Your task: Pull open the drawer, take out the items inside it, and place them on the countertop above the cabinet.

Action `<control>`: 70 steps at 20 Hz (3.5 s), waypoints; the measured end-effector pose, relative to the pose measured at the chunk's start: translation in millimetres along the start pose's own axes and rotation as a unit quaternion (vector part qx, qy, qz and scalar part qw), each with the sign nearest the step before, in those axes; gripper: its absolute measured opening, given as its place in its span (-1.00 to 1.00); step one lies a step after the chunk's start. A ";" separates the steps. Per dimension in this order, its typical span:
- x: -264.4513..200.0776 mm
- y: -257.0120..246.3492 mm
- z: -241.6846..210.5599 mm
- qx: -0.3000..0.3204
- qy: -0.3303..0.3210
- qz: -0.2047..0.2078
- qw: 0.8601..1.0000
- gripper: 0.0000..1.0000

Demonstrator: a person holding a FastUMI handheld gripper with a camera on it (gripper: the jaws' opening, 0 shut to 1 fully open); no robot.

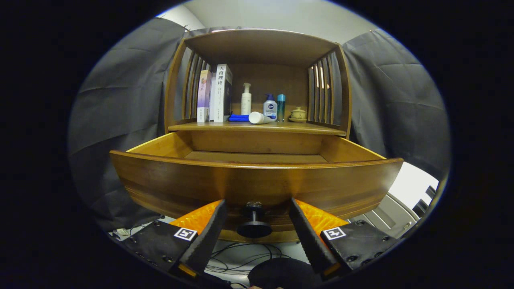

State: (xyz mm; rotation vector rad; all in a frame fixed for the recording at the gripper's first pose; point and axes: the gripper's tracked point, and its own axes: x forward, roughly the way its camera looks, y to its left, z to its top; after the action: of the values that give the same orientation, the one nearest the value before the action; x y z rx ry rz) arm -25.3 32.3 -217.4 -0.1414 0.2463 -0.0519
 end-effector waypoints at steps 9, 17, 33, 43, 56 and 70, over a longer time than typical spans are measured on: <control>11.6 0.1 3.2 -0.020 -0.025 0.007 0.999 0.96; 27.8 1.3 10.2 -0.017 -0.033 0.005 0.999 0.96; 107.1 8.0 50.5 -0.017 -0.032 -0.009 0.999 0.96; 159.7 7.2 65.9 -0.018 -0.020 -0.008 1.000 0.96; 176.6 0.3 75.9 -0.050 -0.005 -0.016 0.999 0.96; -4.6 -38.4 198.3 0.023 -0.155 0.015 0.988 0.95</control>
State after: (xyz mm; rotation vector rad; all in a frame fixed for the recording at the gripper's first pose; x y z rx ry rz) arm 17.9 21.0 -20.3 -0.0976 -0.0628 -0.0049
